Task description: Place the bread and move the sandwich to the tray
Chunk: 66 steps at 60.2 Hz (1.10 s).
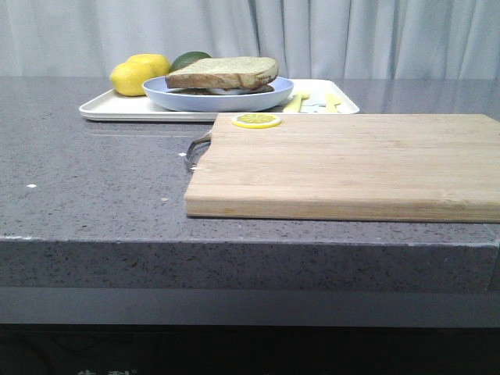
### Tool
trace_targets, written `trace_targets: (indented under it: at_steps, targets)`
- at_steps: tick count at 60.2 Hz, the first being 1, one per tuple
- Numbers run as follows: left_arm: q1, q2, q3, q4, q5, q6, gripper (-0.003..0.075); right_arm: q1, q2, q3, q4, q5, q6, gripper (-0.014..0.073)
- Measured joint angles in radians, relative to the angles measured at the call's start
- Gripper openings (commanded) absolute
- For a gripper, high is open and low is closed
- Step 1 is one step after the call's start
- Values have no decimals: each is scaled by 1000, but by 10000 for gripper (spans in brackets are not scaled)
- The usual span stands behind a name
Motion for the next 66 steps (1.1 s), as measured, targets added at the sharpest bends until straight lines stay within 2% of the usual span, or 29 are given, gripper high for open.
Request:
trace_targets:
  at_steps: [9, 19, 28, 66]
  targets:
    - [56, -115, 112, -52, -66, 0, -19, 0, 0, 0, 0, 1, 0, -76]
    - [87, -119, 215, -75, -146, 0, -19, 0, -2, 0, 0, 2, 0, -76]
    - [87, -119, 319, -81, -280, 0, -19, 0, -2, 0, 0, 2, 0, -76]
    - [87, -119, 321, -82, -283, -1, -19, 0, -2, 0, 0, 2, 0, -76]
